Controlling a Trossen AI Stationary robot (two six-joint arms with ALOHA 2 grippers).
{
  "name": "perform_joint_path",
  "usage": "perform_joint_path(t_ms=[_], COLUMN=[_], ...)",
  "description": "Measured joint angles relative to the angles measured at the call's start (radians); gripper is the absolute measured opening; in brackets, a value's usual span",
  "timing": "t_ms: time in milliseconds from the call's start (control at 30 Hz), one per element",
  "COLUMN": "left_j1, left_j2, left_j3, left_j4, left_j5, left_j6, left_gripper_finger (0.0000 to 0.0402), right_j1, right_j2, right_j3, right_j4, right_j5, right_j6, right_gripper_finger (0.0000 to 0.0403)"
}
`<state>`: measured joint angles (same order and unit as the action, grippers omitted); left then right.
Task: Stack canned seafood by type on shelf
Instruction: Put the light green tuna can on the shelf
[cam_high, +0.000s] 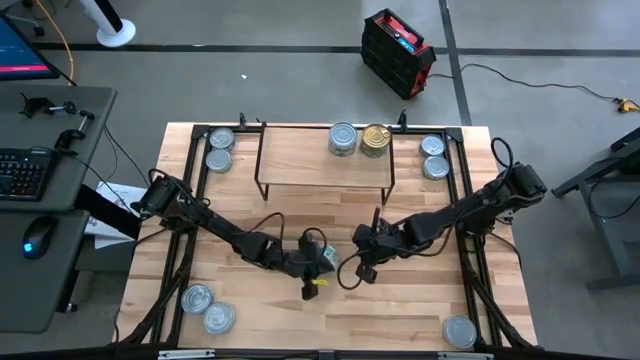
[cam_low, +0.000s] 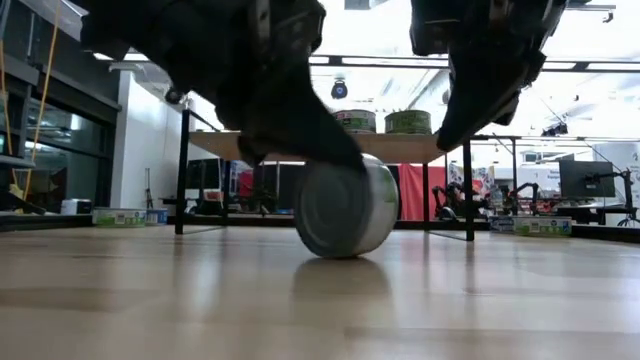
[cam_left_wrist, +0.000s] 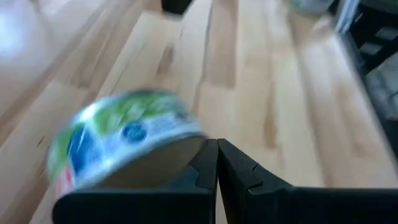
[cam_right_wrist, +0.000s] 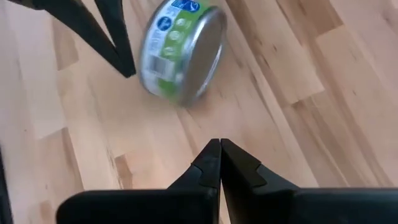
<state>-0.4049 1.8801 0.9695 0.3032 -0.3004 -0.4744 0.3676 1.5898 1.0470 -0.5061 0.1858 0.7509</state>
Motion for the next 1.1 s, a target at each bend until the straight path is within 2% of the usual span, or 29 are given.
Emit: perform_joint_path(t_ms=[167, 233, 400, 500, 600, 700, 833, 933, 1100], left_j1=[0.011, 0.018, 0.014, -0.006, -0.034, -0.051, -0.069, -0.089, -0.109], left_j2=[0.000, -0.003, -0.162, -0.278, -0.378, -0.439, -0.456, -0.450, -0.445], left_j3=[0.000, 0.002, 0.002, 0.002, -0.005, -0.036, -0.090, -0.111, -0.136], left_j4=[0.105, 0.093, -0.121, -0.302, -0.436, -0.482, -0.477, -0.488, -0.479], left_j5=[0.003, 0.006, 0.044, -0.010, -0.130, -0.203, -0.207, -0.207, -0.207], left_j6=[0.026, 0.014, -0.032, -0.017, -0.007, -0.057, -0.154, -0.204, -0.247], left_gripper_finger=[0.0000, 0.0000, 0.0000, 0.0000, 0.0000, 0.0000, 0.0000, 0.0000, 0.0000], right_j1=[0.002, 0.002, -0.005, -0.018, -0.033, -0.039, -0.041, -0.040, -0.038], right_j2=[0.000, -0.001, -0.013, -0.003, 0.028, 0.072, 0.116, 0.136, 0.141], right_j3=[0.000, 0.000, 0.000, 0.000, 0.006, 0.040, 0.106, 0.155, 0.195], right_j4=[0.033, 0.063, 0.195, 0.323, 0.371, 0.304, 0.247, 0.139, -0.031], right_j5=[0.007, 0.007, 0.004, -0.037, -0.092, -0.113, -0.119, -0.088, 0.007], right_j6=[-0.015, -0.026, -0.041, -0.070, -0.090, -0.111, -0.170, -0.213, -0.167], right_gripper_finger=[0.0000, 0.0000, 0.0000, 0.0011, 0.0049, 0.0108, 0.0193, 0.0244, 0.0278])
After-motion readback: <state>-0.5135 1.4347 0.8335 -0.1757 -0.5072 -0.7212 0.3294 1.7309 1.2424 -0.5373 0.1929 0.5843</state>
